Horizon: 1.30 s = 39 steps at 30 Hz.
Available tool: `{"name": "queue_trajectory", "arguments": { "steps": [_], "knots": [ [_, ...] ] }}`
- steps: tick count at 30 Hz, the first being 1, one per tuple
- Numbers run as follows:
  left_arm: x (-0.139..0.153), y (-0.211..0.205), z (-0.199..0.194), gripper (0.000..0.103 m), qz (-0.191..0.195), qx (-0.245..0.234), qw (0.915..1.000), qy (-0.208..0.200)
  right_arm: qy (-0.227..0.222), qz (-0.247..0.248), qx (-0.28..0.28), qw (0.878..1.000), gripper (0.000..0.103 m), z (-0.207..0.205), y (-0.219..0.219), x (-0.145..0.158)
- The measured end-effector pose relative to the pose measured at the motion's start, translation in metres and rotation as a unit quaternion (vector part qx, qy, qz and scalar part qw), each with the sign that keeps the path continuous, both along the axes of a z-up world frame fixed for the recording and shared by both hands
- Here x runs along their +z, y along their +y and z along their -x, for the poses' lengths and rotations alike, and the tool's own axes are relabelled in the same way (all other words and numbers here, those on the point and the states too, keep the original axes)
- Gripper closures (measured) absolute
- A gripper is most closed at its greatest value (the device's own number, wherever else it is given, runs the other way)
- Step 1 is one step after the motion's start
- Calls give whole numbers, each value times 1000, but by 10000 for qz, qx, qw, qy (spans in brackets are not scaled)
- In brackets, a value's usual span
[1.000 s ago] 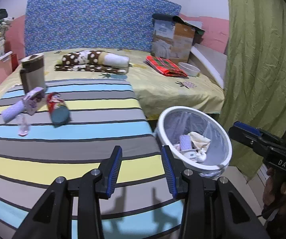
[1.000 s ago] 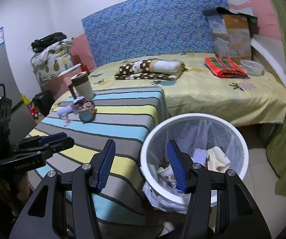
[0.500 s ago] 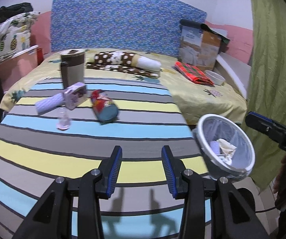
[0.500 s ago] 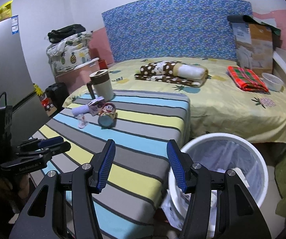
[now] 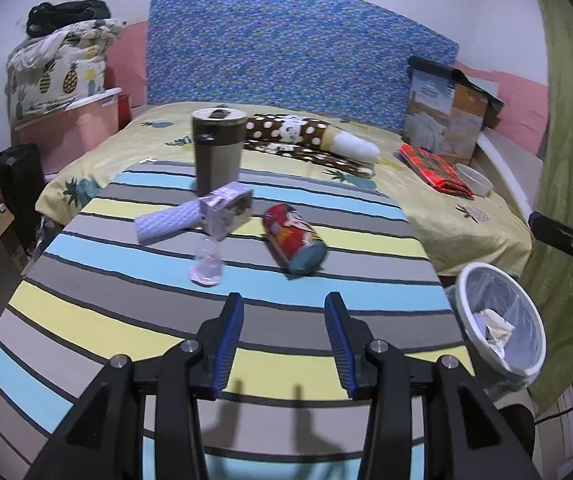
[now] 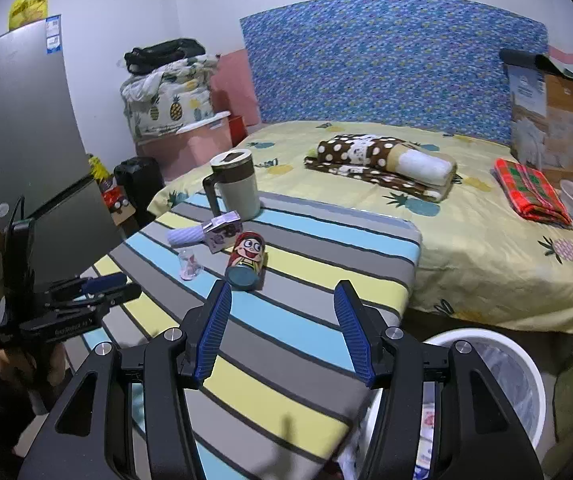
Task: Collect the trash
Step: 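Move both tools back over the mattress toward the cans and cup, then grasp the clear plastic cup with the left tool while the right tool grasps the red cartoon can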
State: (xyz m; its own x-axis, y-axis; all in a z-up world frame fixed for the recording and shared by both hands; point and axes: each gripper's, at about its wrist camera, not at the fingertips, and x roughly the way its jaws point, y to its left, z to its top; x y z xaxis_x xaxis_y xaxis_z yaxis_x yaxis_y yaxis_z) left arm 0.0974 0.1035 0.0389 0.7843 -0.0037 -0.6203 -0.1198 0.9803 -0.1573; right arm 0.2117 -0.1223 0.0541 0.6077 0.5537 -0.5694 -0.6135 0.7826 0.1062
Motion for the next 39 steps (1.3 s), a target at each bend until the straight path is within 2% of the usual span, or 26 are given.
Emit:
{"name": "queue_trajectory", "arguments": {
  "steps": [5,12,23,29,31,32,34,39],
  "knots": [
    [-10,19,-13,55,71,146,9998,99,180,54,196,9996,47,-14,19,-12],
    [-33,38,-38,55,110,337,9989,294,488,93,395,9980,47,-35,45,-36],
    [-60,53,-86,55,104,653,9965,514,706,352,537,9954,47,-59,76,-62],
    [-71,61,-100,55,209,779,9946,649,771,408,605,9943,47,-71,90,-72],
    [-74,62,-101,58,246,759,9944,689,810,401,632,9939,46,-74,95,-75],
    [-75,61,-102,65,241,739,9945,705,823,397,641,9937,46,-76,96,-75],
    [-77,59,-103,72,160,721,9942,783,825,397,635,9938,45,-79,101,-77],
    [-77,60,-100,72,252,675,9943,781,864,477,672,9928,42,-84,115,-83]
  ]
}}
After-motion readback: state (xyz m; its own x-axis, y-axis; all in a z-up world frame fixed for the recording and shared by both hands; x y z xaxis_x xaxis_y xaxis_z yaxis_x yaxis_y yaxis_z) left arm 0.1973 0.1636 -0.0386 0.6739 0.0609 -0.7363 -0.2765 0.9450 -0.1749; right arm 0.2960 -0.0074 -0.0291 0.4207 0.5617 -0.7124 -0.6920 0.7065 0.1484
